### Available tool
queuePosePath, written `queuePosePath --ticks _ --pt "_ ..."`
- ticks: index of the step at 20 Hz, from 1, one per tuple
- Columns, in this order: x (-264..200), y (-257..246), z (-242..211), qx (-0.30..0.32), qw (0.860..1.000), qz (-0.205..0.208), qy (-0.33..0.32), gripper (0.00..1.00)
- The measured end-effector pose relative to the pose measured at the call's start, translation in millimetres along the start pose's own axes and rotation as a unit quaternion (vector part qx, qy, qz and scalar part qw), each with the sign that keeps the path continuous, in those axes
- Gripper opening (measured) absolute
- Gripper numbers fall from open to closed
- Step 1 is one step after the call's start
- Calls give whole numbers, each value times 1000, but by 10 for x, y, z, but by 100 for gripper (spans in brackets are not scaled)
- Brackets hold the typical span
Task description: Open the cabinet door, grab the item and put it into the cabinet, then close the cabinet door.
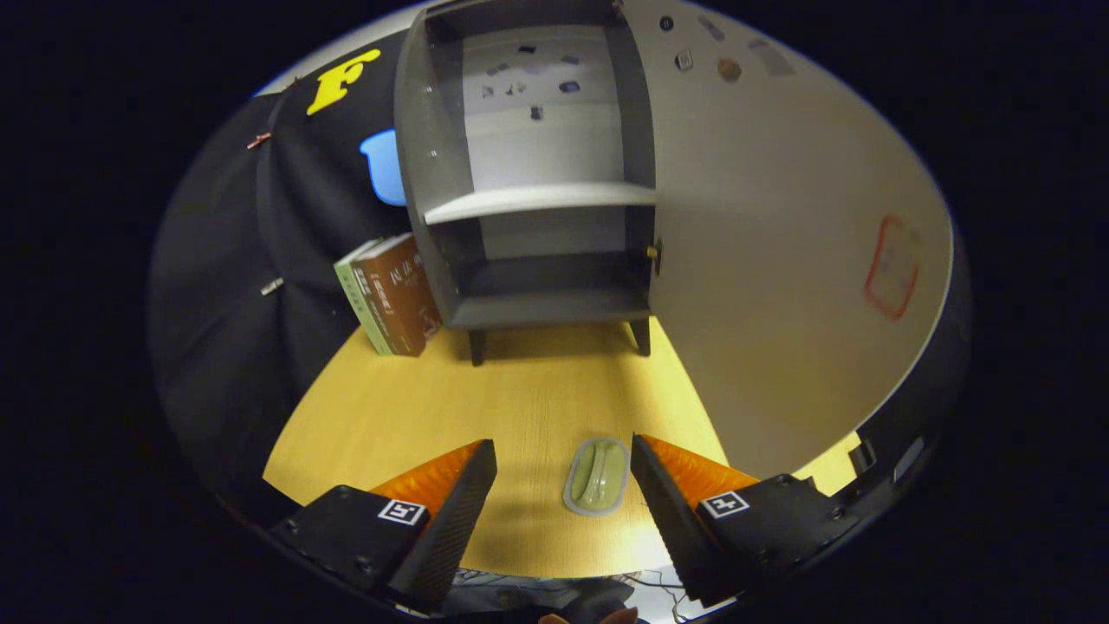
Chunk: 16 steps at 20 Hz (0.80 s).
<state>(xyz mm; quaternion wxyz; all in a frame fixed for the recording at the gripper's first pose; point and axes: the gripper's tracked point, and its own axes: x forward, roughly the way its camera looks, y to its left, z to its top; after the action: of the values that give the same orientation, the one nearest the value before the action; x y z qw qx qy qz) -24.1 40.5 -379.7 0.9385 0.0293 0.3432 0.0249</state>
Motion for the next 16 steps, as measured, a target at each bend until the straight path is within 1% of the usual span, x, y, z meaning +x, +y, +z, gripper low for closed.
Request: queuePosePath --ticks 4,6,7,9,10,11,13,15,16 --pt "641 -285 -511 -3 998 -43 54 99" --pt "885 -397 -662 -6 996 -59 70 99" --pt "1052 -475 -764 -7 995 -66 79 88" --pt "1206 -513 -902 2 993 -73 92 70" --pt "1267 -520 -968 11 992 -76 100 70" --pt "1330 -507 -1029 17 991 -77 109 66" --pt "1345 -488 -1045 17 991 -71 108 46" --pt "1316 -505 -979 11 993 -65 97 21" --pt "1285 -495 -956 3 994 -60 93 20"
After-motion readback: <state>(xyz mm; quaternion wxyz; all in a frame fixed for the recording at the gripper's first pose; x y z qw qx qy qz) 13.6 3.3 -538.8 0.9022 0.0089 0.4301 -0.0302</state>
